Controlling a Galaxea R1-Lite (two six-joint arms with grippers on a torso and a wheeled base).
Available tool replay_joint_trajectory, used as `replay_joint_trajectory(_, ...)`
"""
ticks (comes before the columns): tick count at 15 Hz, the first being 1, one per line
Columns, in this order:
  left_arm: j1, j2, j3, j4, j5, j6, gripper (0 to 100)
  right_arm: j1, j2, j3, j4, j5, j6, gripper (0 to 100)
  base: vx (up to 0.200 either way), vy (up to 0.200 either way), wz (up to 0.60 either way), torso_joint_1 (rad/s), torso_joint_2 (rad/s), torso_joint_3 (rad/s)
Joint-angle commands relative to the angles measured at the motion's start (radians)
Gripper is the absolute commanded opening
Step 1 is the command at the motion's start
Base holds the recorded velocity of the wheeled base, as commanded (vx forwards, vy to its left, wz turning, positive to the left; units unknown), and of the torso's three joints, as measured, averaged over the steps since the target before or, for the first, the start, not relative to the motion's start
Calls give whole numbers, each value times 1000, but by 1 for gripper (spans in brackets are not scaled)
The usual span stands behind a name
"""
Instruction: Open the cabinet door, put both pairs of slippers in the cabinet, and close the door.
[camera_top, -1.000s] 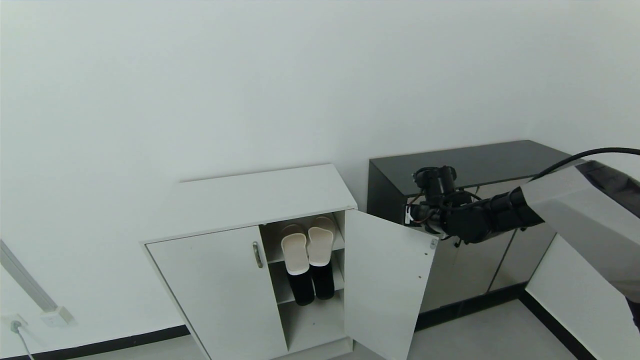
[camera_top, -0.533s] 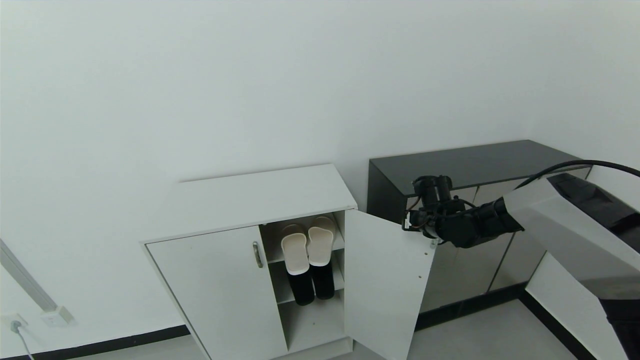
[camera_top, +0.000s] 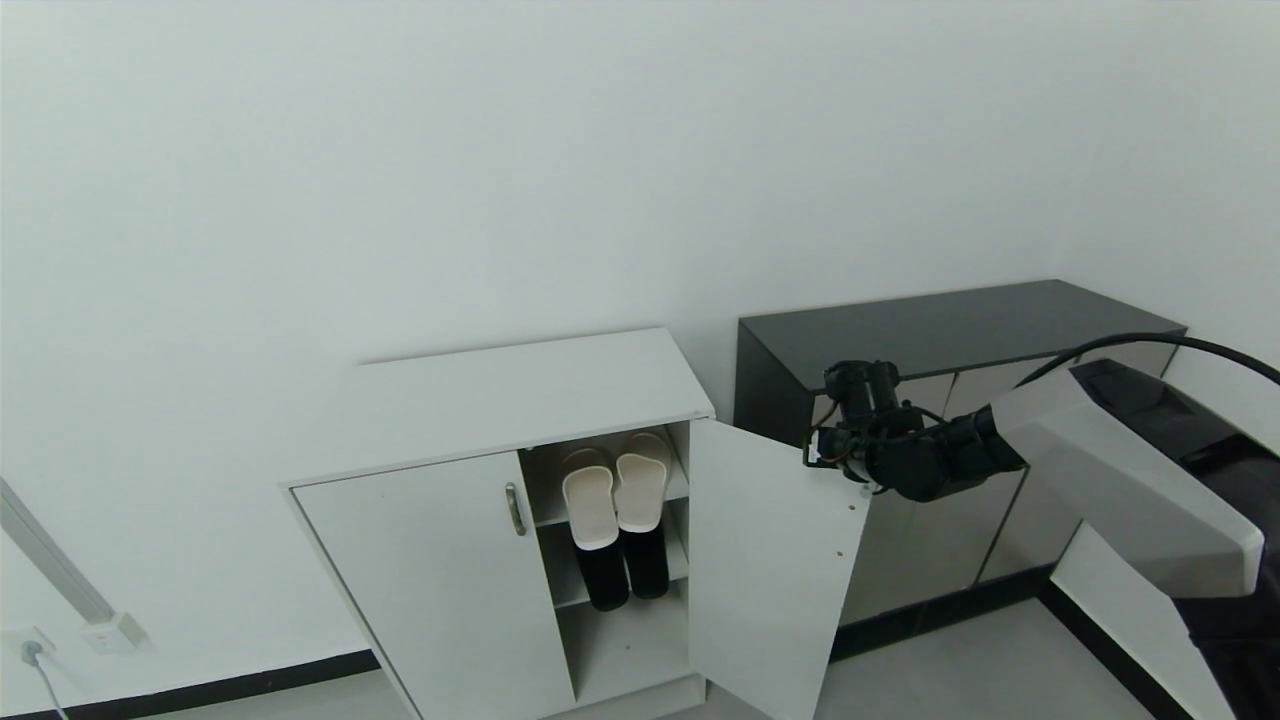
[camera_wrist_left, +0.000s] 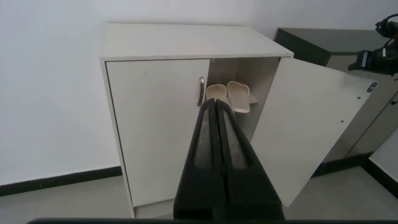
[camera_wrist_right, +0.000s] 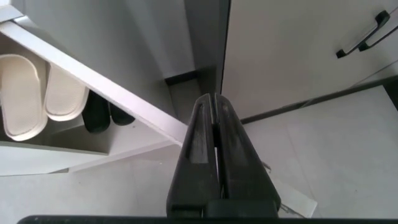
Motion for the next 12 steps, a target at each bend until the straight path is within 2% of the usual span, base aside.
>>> replay_joint_trajectory(1, 1, 1, 0, 0, 1, -1, 0, 1, 1, 1, 0, -1, 0, 0, 0, 0, 0, 0, 0, 0)
replay_joint_trajectory(7, 0, 1, 0, 0, 1, -1, 0, 13, -9, 36, 0, 1, 4, 0, 0, 0, 0, 0, 0, 0)
replay_joint_trajectory(12, 1, 1, 0, 0, 1, -1, 0, 125, -165, 196, -57, -2, 4, 0, 0, 0, 0, 0, 0, 0)
